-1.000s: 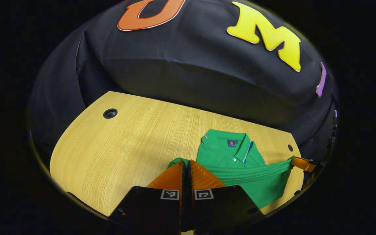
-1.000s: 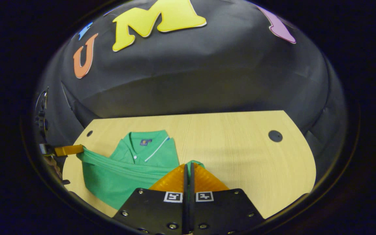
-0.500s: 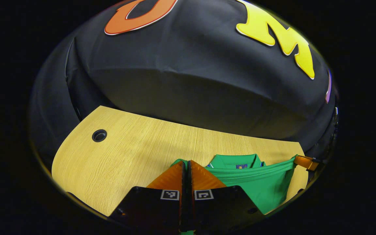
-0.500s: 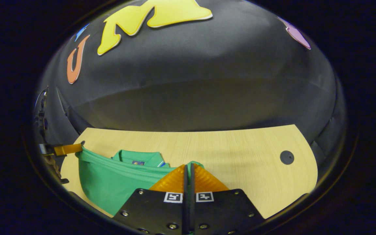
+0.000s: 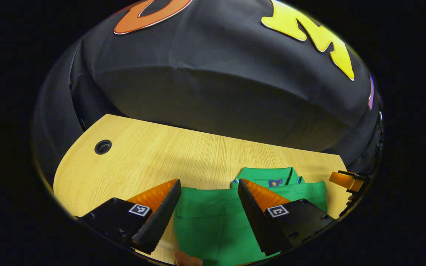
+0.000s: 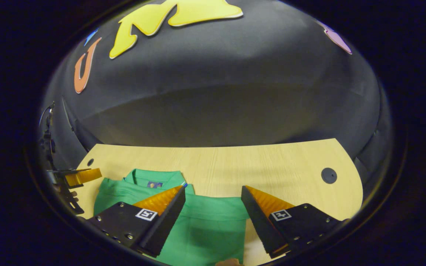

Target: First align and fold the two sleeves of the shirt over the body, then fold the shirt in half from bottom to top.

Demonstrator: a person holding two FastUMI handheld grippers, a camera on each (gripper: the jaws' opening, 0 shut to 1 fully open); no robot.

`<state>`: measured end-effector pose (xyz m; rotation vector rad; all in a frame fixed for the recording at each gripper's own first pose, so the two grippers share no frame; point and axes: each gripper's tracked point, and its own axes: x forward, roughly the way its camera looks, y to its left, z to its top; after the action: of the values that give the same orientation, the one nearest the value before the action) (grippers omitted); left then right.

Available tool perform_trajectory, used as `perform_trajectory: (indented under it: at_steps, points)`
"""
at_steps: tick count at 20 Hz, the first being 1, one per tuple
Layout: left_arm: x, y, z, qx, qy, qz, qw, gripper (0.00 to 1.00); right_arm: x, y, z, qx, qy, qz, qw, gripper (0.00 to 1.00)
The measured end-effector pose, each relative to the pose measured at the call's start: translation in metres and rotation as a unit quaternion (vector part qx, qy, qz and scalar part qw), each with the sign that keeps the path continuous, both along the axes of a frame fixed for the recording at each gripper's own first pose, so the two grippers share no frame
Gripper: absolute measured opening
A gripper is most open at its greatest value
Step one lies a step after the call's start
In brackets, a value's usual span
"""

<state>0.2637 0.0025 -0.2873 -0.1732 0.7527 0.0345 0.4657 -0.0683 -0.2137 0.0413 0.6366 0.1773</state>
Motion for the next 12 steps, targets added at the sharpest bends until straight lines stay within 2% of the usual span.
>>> perform_trajectory:
  at_steps: [3,6,9,12]
  points:
    - [-0.001,-0.002,0.021,0.008,-0.018,-0.008,1.000,0.99,-0.004,-0.003,0.022,-0.001,-0.020,-0.009,1.000,0.97]
    - [-0.007,-0.010,0.063,0.010,-0.051,-0.022,0.998,0.99,-0.018,-0.002,0.063,0.003,-0.055,-0.012,0.998,0.95]
    - [-0.025,-0.017,0.118,0.018,-0.096,-0.041,0.994,0.99,-0.051,0.004,0.113,-0.006,-0.100,-0.007,0.995,0.95]
    - [-0.062,-0.027,0.175,0.027,-0.150,-0.055,0.987,0.99,-0.098,0.014,0.160,-0.015,-0.145,-0.005,0.989,0.94]
